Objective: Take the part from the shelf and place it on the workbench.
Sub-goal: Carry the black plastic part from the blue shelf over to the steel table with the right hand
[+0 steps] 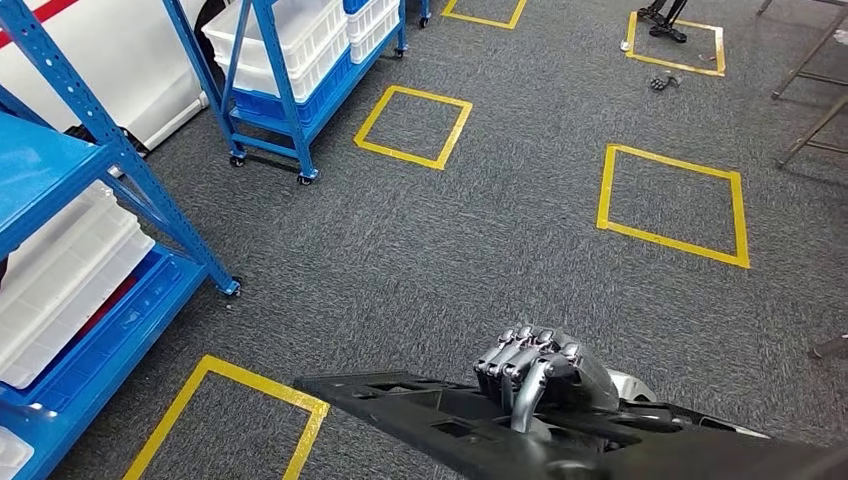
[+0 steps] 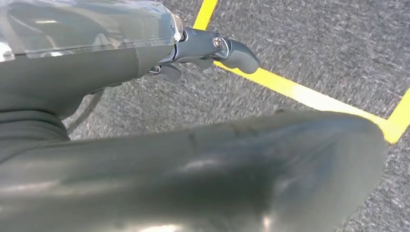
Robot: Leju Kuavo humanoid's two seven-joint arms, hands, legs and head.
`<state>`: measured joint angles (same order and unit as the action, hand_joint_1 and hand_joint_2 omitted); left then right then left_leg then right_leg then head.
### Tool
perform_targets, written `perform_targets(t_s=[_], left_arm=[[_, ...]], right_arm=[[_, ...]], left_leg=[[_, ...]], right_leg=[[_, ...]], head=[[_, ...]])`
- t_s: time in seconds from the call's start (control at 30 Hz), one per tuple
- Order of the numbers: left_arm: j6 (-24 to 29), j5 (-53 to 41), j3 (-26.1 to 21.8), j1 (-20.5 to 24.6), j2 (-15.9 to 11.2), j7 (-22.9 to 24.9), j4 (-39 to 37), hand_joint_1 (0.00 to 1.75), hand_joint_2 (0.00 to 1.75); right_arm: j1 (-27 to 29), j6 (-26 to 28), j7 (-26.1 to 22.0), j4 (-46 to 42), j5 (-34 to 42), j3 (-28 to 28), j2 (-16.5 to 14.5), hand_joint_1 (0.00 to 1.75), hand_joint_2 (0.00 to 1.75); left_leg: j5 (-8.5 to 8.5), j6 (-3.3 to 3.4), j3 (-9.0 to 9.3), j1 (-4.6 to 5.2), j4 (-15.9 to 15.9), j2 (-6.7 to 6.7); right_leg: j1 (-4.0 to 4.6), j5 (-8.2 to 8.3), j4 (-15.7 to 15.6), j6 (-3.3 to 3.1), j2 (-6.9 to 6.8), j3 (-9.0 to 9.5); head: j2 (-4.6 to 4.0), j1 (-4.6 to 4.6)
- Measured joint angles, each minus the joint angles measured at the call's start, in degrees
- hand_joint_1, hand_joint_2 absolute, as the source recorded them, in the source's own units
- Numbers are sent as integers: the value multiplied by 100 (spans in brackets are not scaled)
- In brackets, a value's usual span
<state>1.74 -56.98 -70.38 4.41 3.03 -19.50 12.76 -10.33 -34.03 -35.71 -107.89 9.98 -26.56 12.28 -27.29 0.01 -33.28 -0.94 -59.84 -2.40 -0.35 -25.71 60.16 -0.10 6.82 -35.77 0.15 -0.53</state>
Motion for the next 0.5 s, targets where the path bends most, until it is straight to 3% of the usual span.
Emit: perform_targets(t_s=[0.07, 0.13, 0.2, 0.23, 0.27, 0.3, 0.37, 0.43, 0.5], left_arm=[[55, 7, 1, 19, 7, 33, 0, 0, 0], [102, 35, -1, 24, -3, 96, 0, 0, 0], [119, 64, -4, 25, -33, 165, 0, 0, 0], [126, 70, -5, 30, -51, 188, 0, 0, 0], [133, 74, -6, 38, -68, 202, 0, 0, 0], [143, 76, -6, 48, -81, 209, 0, 0, 0], [157, 77, -6, 64, -99, 208, 0, 0, 0], [157, 71, -6, 73, -114, 195, 0, 0, 0], [144, 51, -6, 86, -121, 163, 0, 0, 0]], right_arm=[[-43, 4, -16, 15, 142, -1, 51, 175, 175], [-177, 39, 48, 60, 415, -4, 129, 175, 175], [-351, 125, 189, 123, 767, -10, 230, 175, 175], [-428, 183, 259, 151, 919, -16, 278, 175, 175], [-494, 243, 315, 170, 1029, -28, 315, 175, 175], [-551, 300, 353, 181, 1104, -48, 338, 175, 175], [-654, 391, 384, 187, 1172, -119, 362, 175, 175], [-750, 438, 393, 188, 1189, -219, 363, 175, 175], [-823, 451, 397, 190, 1200, -310, 369, 175, 175]], left_leg=[[38, 77, 21, -5, 50, 113], [48, 120, 29, 6, 74, 237], [42, 131, 23, 28, 73, 370], [38, 131, 24, 34, 73, 435], [32, 128, 30, 38, 72, 493], [24, 122, 41, 39, 72, 545], [2, 94, 71, 51, 74, 637], [-17, 39, 91, 57, 84, 724], [-33, -28, 116, 57, 108, 819]], right_leg=[[5, -122, 190, 55, -221, -92], [0, -447, 790, 102, -541, -382], [-30, -694, 1438, 135, -643, -709], [-38, -674, 1526, 138, -659, -755], [-40, -553, 1386, 131, -675, -680], [-32, -364, 1043, 111, -720, -493], [25, -95, 256, 38, -962, -76], [94, -47, -74, -31, -1097, 78], [108, -22, -109, -82, -976, 81]], head=[[0, -22], [0, -47], [0, -49], [0, -51], [0, -51], [0, -52], [0, -49], [0, -48], [0, -47]])
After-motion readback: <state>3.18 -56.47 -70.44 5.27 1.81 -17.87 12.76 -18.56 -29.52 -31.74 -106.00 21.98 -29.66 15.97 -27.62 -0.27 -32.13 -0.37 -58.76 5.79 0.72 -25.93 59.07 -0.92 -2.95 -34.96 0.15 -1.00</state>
